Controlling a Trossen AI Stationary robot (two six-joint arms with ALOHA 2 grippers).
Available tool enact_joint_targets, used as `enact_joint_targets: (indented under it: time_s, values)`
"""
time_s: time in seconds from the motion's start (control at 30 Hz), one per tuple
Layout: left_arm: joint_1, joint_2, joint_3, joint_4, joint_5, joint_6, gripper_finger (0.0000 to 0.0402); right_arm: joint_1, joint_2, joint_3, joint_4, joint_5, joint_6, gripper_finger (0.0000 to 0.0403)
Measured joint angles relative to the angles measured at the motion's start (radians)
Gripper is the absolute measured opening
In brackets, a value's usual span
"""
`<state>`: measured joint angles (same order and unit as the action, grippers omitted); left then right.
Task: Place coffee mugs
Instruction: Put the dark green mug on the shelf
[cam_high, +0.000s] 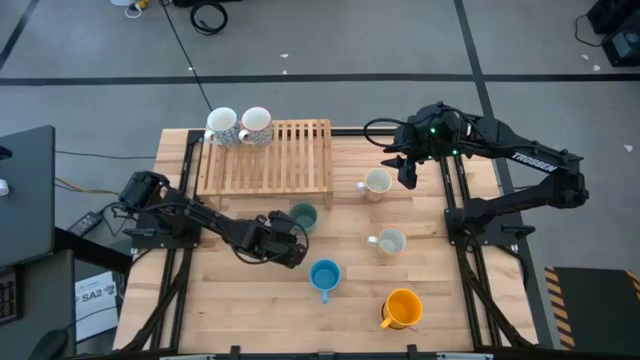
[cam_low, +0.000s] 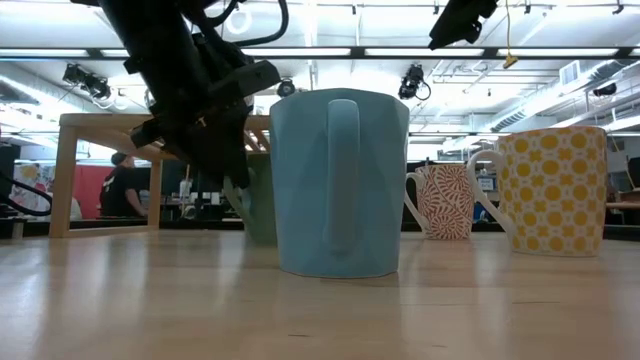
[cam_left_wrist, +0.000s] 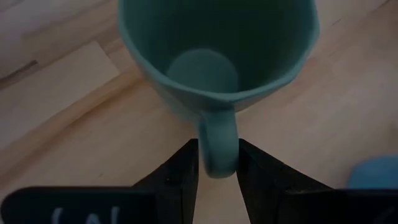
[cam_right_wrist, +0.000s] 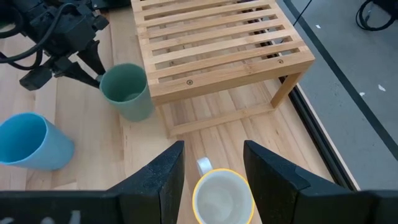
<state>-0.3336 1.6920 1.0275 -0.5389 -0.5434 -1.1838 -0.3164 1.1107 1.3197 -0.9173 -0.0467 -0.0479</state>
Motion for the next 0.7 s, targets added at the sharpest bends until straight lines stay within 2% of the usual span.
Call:
enact_joint_targets:
  time_s: [0.17,0.43,0.7]
  values:
    - [0.001,0.0,0.0,-0.018,0.01,0.003,0.0106,0.0,0.0,0.0,0.0,0.0,0.0,0.017]
    - [0.001,0.0,0.0,-0.021,0.016,0.003,0.0059,0.0,0.0,0.0,0.0,0.0,0.0,0.017]
    - [0.001,0.0,0.0,-0.021,0.017,0.002,0.0068,0.0,0.0,0.0,0.0,0.0,0.0,0.017]
